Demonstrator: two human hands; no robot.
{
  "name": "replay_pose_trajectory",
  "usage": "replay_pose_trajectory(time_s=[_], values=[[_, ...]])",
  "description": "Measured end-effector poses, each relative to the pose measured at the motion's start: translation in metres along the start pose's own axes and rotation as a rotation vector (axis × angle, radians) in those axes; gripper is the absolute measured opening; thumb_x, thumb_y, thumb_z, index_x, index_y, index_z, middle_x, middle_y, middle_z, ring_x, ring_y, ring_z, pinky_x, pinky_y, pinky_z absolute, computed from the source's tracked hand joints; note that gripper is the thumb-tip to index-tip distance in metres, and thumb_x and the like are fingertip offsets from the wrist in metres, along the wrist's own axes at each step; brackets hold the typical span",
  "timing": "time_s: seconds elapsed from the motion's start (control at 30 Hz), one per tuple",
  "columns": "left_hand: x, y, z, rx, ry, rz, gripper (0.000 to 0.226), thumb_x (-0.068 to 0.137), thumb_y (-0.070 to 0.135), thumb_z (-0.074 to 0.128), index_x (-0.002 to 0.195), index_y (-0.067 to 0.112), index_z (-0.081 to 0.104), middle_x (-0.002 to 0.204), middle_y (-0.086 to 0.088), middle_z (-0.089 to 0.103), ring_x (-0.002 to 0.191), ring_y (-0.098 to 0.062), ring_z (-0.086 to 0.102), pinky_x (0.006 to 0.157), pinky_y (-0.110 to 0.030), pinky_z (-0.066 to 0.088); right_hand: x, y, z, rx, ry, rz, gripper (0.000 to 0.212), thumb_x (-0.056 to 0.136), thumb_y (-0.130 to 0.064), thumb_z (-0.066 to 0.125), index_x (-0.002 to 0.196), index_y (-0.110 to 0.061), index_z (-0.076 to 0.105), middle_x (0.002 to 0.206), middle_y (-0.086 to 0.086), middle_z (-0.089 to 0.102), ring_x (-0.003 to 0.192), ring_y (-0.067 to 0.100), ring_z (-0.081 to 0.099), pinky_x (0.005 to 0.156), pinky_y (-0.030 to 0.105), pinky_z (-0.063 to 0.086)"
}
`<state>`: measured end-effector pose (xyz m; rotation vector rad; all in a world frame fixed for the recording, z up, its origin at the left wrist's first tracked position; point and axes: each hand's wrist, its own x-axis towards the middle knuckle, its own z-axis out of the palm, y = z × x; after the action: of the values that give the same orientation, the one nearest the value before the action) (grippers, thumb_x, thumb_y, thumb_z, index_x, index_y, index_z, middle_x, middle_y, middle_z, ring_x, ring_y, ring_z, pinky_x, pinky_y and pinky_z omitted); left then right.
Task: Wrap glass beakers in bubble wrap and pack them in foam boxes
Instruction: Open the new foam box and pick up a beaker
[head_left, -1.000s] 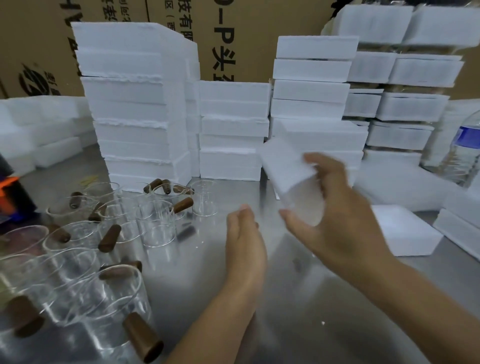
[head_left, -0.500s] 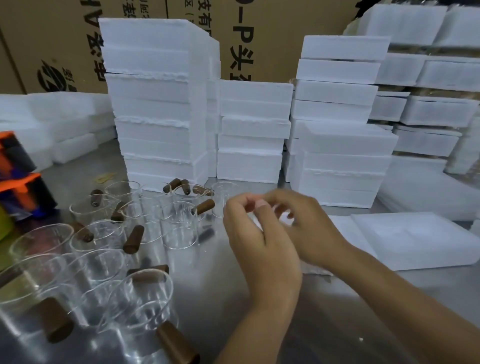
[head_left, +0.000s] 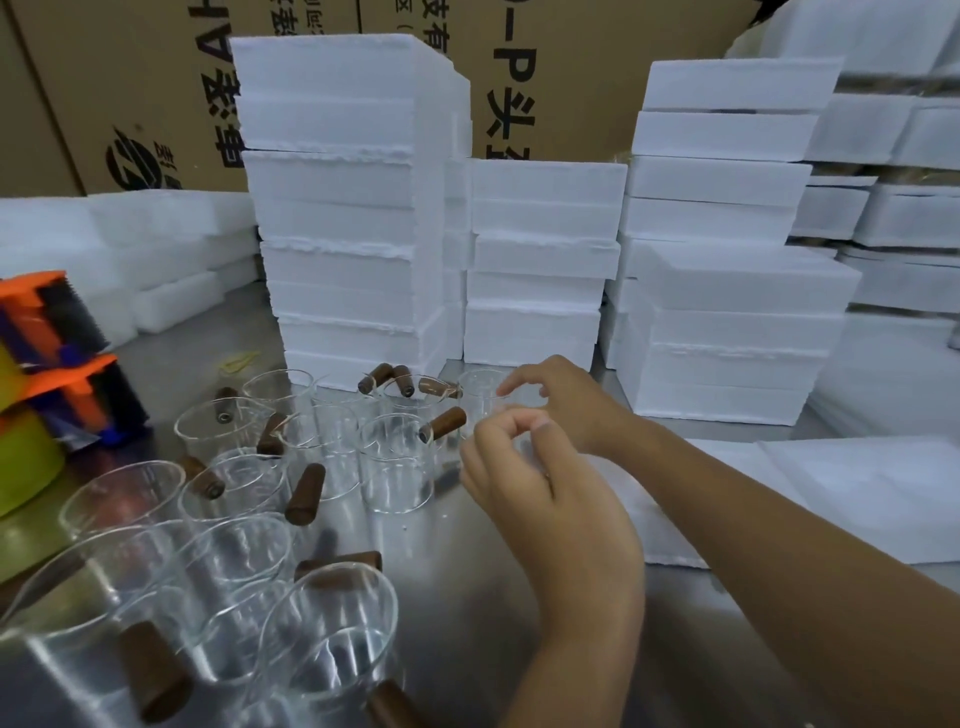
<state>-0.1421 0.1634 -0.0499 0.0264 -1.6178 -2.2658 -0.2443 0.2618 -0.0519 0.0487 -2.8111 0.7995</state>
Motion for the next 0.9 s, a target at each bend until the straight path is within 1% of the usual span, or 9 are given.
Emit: replay_pose_trajectory(time_s=[0.07,0.13,0.2,0.37,0.47,0.53,0.63,0.8,0.9], values=[[0.000,-0.001,0.000,-0.020,-0.010,-0.017,0.023,0.090,0.010,0.046,0.076,0.028,0.051,0.099,0.002,0.059,0.103,-0.019,0.053,0.089,-0.032,0.044,0.003,-0.004,-0.001,-0.035,-0.004,-0.020,0.011,0.085,-0.023,0.065,0.094,-0.018,0.068,0.103,-0.002,0.055,0.094,0.030,0.062,0.088,0.044,0.050],[0.000,-0.001,0.000,-0.021,-0.017,-0.024,0.022,0.091,0.011,0.046,0.077,0.028,0.051,0.098,0.002,0.059,0.099,-0.016,0.054,0.083,-0.022,0.042,0.004,-0.008,-0.002,-0.062,0.028,-0.026,0.010,0.086,-0.028,0.065,0.087,-0.018,0.066,0.102,-0.002,0.054,0.093,0.025,0.061,0.086,0.043,0.050],[-0.001,-0.002,0.000,-0.020,-0.020,-0.025,0.021,0.091,0.013,0.046,0.077,0.027,0.050,0.095,0.002,0.058,0.093,-0.014,0.053,0.075,-0.014,0.039,0.003,-0.010,-0.004,-0.029,0.135,-0.041,0.012,0.088,-0.035,0.062,0.086,-0.023,0.063,0.103,-0.006,0.051,0.097,0.015,0.056,0.086,0.037,0.047],[0.000,-0.005,0.000,-0.025,-0.056,-0.049,0.021,0.094,0.014,0.045,0.078,0.027,0.048,0.090,0.005,0.056,0.085,-0.008,0.051,0.071,-0.015,0.037,-0.027,-0.026,-0.028,0.214,0.568,-0.158,0.011,0.091,-0.028,0.059,0.082,-0.032,0.054,0.097,-0.011,0.057,0.095,0.006,0.054,0.080,0.026,0.043],[-0.002,-0.003,0.002,-0.084,-0.156,-0.126,0.014,0.094,0.019,0.045,0.082,0.026,0.048,0.087,0.009,0.056,0.082,-0.003,0.054,0.069,-0.014,0.039,-0.063,-0.032,-0.048,0.373,0.574,-0.212,0.014,0.091,-0.031,0.058,0.080,-0.039,0.053,0.103,-0.016,0.058,0.098,-0.004,0.055,0.075,0.011,0.045],[-0.006,-0.001,0.003,-0.109,-0.250,-0.143,0.008,0.094,0.024,0.046,0.088,0.028,0.047,0.091,0.013,0.055,0.088,0.000,0.055,0.072,-0.014,0.041,-0.091,-0.028,-0.057,0.394,0.555,-0.199,0.007,0.084,-0.042,0.057,0.079,-0.038,0.054,0.108,-0.015,0.059,0.098,-0.005,0.057,0.073,0.005,0.042],[-0.014,0.001,0.005,-0.075,-0.357,-0.043,0.011,0.093,0.026,0.053,0.097,0.034,0.046,0.101,0.019,0.054,0.093,0.010,0.053,0.075,-0.006,0.040,-0.125,-0.019,-0.061,0.310,0.623,-0.142,0.015,0.075,-0.051,0.054,0.078,-0.037,0.056,0.101,-0.021,0.058,0.096,-0.004,0.057,0.072,0.004,0.042],[-0.030,0.002,0.006,0.060,-0.593,0.097,0.031,0.092,0.017,0.057,0.108,0.044,0.053,0.118,0.029,0.054,0.112,0.014,0.046,0.100,-0.021,0.041,-0.150,-0.006,-0.047,0.268,0.722,-0.064,0.005,0.079,-0.041,0.061,0.079,-0.037,0.058,0.107,-0.020,0.050,0.104,-0.006,0.050,0.079,0.004,0.041],[-0.034,0.003,0.005,0.086,-0.676,0.097,0.039,0.093,0.016,0.054,0.110,0.051,0.048,0.119,0.040,0.049,0.114,0.022,0.041,0.103,-0.018,0.038,-0.154,-0.006,-0.039,0.388,0.792,-0.021,0.022,0.075,-0.038,0.069,0.092,-0.039,0.055,0.110,-0.020,0.048,0.103,-0.004,0.052,0.083,0.008,0.045]])
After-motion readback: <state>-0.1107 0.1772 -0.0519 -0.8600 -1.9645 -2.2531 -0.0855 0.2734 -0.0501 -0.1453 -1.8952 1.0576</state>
